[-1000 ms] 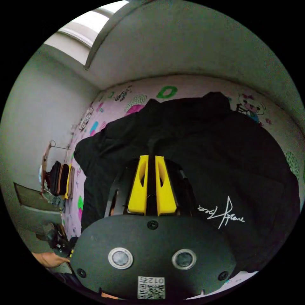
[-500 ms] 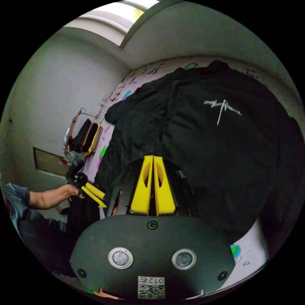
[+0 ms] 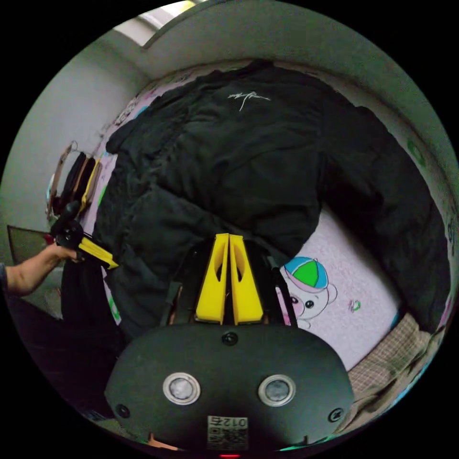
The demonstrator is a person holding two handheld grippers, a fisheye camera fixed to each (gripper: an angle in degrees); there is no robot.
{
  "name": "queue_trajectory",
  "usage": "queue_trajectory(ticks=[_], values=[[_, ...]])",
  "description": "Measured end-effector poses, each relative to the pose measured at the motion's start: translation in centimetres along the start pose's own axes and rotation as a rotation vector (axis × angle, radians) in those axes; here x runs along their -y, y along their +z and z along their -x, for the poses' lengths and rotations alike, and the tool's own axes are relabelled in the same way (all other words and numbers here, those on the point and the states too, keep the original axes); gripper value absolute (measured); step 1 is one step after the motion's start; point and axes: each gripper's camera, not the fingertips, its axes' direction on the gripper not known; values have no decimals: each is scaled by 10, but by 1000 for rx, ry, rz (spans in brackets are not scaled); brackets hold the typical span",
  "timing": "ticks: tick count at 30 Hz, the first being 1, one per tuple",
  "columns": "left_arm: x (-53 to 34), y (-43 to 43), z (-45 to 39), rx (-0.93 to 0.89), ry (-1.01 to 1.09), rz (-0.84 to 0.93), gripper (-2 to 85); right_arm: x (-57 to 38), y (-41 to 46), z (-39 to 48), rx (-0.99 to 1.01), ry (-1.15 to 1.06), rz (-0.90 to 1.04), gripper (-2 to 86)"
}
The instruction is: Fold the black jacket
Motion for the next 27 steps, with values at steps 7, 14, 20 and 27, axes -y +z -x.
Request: queue_trajectory(ticks=[7, 14, 20, 27], values=[[-57, -55, -7, 86, -25, -200, 6, -96, -32, -44, 155, 291, -20, 71], [-9, -115, -36, 226, 34, -551, 6, -149, 4, -42, 250, 365, 208, 118], [56, -102, -55, 380, 0, -516, 5, -160, 31, -41, 280, 341, 353, 67], [63, -81, -62, 359, -65, -457, 1, -169, 23, -60, 204, 243, 373, -4]])
